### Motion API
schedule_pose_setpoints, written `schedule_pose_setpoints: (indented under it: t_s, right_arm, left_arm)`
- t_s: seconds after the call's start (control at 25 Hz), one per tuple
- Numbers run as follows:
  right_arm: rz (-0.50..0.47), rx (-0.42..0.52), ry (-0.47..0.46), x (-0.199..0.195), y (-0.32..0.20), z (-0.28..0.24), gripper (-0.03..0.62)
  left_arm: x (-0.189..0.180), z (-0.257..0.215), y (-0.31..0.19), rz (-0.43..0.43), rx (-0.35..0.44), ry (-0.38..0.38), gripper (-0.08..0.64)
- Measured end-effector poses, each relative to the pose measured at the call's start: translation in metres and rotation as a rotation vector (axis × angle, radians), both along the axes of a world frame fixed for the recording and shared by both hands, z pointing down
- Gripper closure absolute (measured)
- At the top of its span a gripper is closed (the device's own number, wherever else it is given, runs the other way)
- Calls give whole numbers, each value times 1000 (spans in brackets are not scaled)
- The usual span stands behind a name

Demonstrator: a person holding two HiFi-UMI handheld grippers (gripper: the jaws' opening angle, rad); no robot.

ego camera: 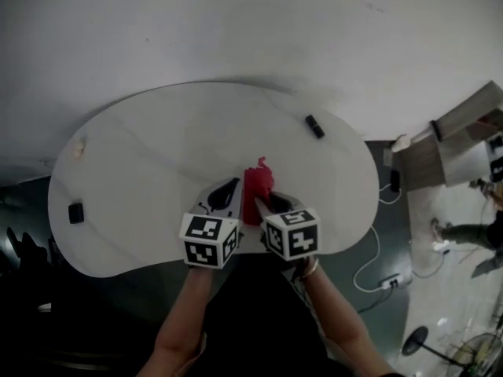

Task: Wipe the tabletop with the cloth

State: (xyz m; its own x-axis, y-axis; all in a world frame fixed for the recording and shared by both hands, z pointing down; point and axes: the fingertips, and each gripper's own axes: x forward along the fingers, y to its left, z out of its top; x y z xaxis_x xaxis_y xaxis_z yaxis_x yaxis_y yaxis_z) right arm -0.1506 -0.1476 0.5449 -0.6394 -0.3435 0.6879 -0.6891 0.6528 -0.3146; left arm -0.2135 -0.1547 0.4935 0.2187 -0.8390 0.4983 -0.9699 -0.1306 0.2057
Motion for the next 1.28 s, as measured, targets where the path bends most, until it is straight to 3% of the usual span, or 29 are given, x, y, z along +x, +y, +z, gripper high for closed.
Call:
schedule_pose_setpoints:
  t_s: [0.16,0.32,0.76,1.04,1.16,1.28]
  right_arm:
    - [-8,25,86,5,-5,17,529]
    - [38,18,134,45,-2,22,529]
    - [356,26,263,276,-19,32,529]
    - [517,43,337,371,-20,27,529]
    - [571,69,337,383,-14,7,529]
    - [545,64,256,349,-5,-12,529]
  left_arm:
    - [-2,8,6,10,-11,12,557]
    - [27,9,1,69,-15,23,557]
    - [161,5,-11,266,-15,41,557]
    - [216,1,-3,331,2,30,557]
    - [216,0,0,330,8,17,557]
    - [198,-1,4,289,9,15,557]
